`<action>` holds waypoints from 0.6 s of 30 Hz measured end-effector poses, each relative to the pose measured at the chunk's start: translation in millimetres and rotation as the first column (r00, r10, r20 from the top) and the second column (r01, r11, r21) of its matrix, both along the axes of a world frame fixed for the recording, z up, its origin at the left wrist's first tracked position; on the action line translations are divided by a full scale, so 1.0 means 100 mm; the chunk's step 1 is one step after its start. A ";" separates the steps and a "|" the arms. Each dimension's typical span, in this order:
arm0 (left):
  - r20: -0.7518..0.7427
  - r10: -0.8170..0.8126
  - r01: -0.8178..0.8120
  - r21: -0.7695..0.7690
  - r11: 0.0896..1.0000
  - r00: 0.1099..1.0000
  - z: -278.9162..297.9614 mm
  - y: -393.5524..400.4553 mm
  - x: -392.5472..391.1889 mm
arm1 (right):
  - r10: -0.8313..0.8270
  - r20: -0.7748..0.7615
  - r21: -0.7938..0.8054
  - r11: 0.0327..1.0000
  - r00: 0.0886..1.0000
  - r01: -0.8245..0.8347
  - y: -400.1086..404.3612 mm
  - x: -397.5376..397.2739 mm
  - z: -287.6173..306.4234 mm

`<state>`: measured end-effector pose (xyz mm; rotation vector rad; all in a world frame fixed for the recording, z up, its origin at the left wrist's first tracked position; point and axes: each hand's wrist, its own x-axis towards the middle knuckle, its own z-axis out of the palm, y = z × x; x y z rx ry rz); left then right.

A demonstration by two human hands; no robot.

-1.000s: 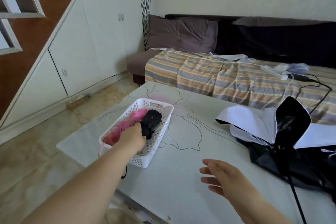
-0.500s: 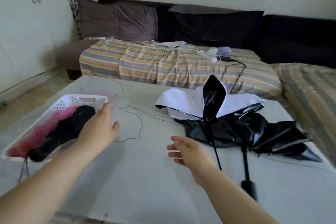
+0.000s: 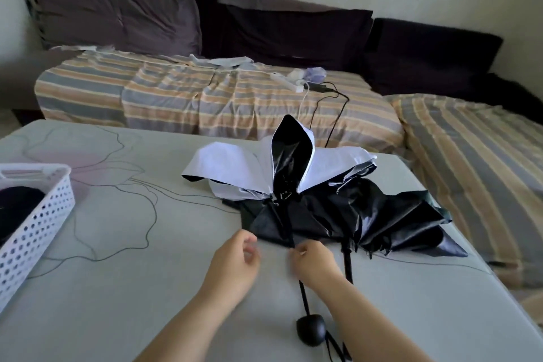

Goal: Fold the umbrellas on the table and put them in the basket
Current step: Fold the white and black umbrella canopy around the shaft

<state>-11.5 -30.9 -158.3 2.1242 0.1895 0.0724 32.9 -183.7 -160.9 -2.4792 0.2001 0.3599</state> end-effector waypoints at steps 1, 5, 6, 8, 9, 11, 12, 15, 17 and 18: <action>-0.005 -0.020 0.020 0.023 1.000 1.000 -0.05 0.01 0.02 | -0.010 -0.001 0.055 0.998 1.000 0.010 0.04 0.01 -0.10; -0.016 -0.035 0.036 0.057 0.998 0.999 -0.10 0.06 0.03 | -0.054 0.078 0.263 0.964 0.995 0.032 0.26 -0.11 -0.19; -0.021 -0.028 0.029 0.048 0.998 0.999 -0.09 0.07 0.02 | -0.060 0.104 0.289 0.957 0.993 0.028 0.29 -0.15 -0.15; -0.028 0.002 -0.003 -0.008 1.000 1.000 -0.03 0.10 -0.01 | -0.073 0.160 0.345 0.939 0.984 0.014 0.33 -0.23 -0.01; -0.023 0.016 -0.017 -0.046 0.999 1.000 0.01 0.12 -0.02 | -0.081 0.184 0.382 0.924 0.980 0.004 0.35 -0.27 0.07; -0.016 0.029 -0.031 -0.108 0.994 0.999 0.17 0.15 -0.04 | -0.082 0.213 0.442 0.897 0.973 -0.021 0.40 -0.39 0.24; -0.009 0.029 -0.030 -0.134 0.991 1.000 0.28 0.16 -0.06 | -0.077 0.225 0.457 0.889 0.971 -0.035 0.43 -0.48 0.33; 0.036 0.026 -0.015 -0.281 0.960 0.999 0.64 0.15 -0.15 | -0.071 0.246 0.535 0.842 0.967 -0.074 0.55 -0.77 0.51; 0.034 0.015 0.000 -0.410 0.912 0.999 0.86 0.14 -0.23 | -0.060 0.239 0.553 0.829 0.969 -0.085 0.64 -0.95 0.58; 0.021 0.003 0.007 -0.459 0.888 1.000 0.94 0.14 -0.28 | -0.050 0.236 0.545 0.834 0.970 -0.090 0.70 -1.06 0.61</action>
